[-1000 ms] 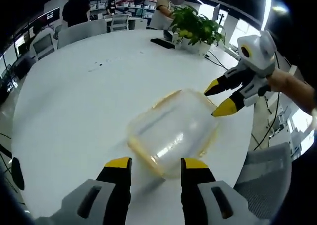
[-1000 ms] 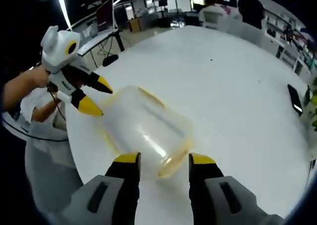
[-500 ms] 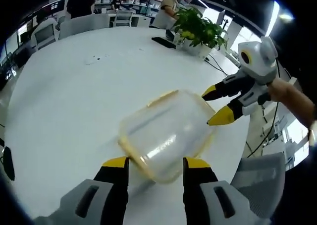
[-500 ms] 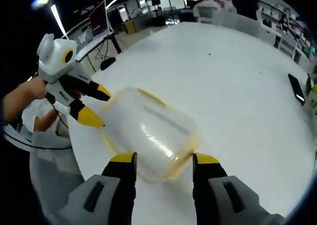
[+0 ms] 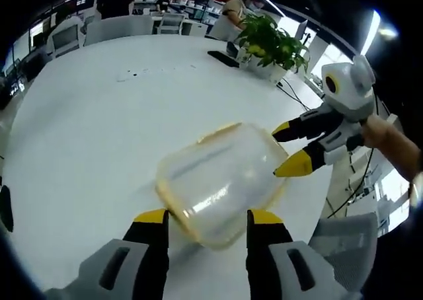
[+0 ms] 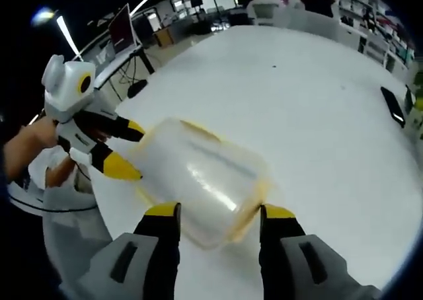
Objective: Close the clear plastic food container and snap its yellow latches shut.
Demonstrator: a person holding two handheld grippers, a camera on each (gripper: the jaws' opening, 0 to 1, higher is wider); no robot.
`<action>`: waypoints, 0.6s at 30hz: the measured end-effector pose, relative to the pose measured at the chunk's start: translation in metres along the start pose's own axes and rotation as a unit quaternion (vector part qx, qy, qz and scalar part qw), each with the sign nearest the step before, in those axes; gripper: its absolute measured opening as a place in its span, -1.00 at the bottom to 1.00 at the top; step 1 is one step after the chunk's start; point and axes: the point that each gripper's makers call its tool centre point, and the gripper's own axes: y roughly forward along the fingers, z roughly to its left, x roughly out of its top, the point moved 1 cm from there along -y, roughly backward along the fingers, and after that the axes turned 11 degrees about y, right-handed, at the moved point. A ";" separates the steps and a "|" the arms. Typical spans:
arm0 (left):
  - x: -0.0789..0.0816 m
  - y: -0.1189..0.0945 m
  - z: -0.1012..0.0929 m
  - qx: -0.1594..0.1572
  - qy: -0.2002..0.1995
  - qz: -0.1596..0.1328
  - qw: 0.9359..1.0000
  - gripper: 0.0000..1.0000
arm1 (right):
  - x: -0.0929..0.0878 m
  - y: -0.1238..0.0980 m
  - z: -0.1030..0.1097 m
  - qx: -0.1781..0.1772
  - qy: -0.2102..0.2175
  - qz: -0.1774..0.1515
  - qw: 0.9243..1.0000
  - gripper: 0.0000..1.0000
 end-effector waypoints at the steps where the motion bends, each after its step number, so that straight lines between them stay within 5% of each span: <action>1: 0.000 0.000 0.000 0.002 -0.003 -0.002 1.000 -0.20 | 0.000 0.000 0.000 0.000 0.001 -0.001 1.000 -0.12; 5: 0.001 0.002 0.000 0.004 -0.017 -0.006 1.000 -0.23 | 0.001 0.001 0.000 -0.001 0.012 -0.003 1.000 -0.17; 6: -0.002 0.000 0.007 0.026 -0.023 0.007 0.999 -0.26 | 0.002 0.007 0.018 0.050 0.029 -0.006 0.998 -0.16; 7: 0.004 0.002 -0.001 0.002 -0.021 -0.004 1.000 -0.26 | 0.000 0.008 0.007 0.019 0.071 -0.004 0.997 -0.15; 8: 0.004 0.000 -0.001 0.007 -0.021 0.002 1.000 -0.27 | 0.001 0.009 0.005 0.024 0.084 -0.009 0.996 -0.14; 18: 0.003 0.000 -0.004 0.005 -0.021 0.004 1.000 -0.25 | 0.000 0.005 0.003 0.016 0.065 -0.012 0.998 -0.12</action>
